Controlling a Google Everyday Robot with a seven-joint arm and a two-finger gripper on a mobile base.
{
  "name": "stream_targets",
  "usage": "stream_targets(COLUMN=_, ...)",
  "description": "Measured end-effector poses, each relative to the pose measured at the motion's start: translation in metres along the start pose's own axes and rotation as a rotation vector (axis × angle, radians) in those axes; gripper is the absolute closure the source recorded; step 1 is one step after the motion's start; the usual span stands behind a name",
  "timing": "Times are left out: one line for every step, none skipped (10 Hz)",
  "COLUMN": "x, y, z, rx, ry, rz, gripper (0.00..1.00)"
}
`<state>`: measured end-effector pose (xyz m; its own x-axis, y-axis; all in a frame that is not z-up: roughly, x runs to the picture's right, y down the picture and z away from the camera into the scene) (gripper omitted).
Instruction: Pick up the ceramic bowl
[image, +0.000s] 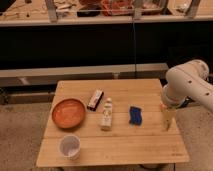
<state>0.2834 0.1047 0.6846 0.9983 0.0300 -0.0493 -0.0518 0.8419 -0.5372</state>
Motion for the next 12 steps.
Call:
stream_targets(x=0.0, y=0.0, z=0.0, rx=0.0, ry=0.0, rz=0.0, gripper=0.2)
stream_targets(x=0.0, y=0.0, z=0.0, rx=0.0, ry=0.0, rz=0.0, gripper=0.2)
stream_targets(x=0.0, y=0.0, z=0.0, rx=0.0, ry=0.0, rz=0.0, gripper=0.2)
stream_targets(x=0.0, y=0.0, z=0.0, rx=0.0, ry=0.0, rz=0.0, gripper=0.2)
stream_targets(x=-0.001, y=0.0, z=-0.001, rx=0.002, ry=0.003, rz=-0.004, gripper=0.2)
stream_targets(x=-0.006, y=-0.001, z=-0.003, rx=0.011, ry=0.012, rz=-0.027, gripper=0.2)
stream_targets(x=-0.023, y=-0.001, z=-0.008, rx=0.02, ry=0.013, rz=-0.067, gripper=0.2)
stream_targets(x=-0.04, y=-0.003, z=-0.012, rx=0.03, ry=0.019, rz=-0.104, gripper=0.2)
stream_targets(x=-0.049, y=-0.003, z=-0.015, rx=0.036, ry=0.022, rz=-0.123, gripper=0.2)
stream_targets(x=-0.059, y=-0.004, z=-0.019, rx=0.047, ry=0.03, rz=-0.157, gripper=0.2)
stream_targets(x=-0.062, y=-0.004, z=-0.021, rx=0.054, ry=0.035, rz=-0.18, gripper=0.2)
stream_targets(x=-0.064, y=-0.004, z=-0.023, rx=0.057, ry=0.038, rz=-0.202, gripper=0.2)
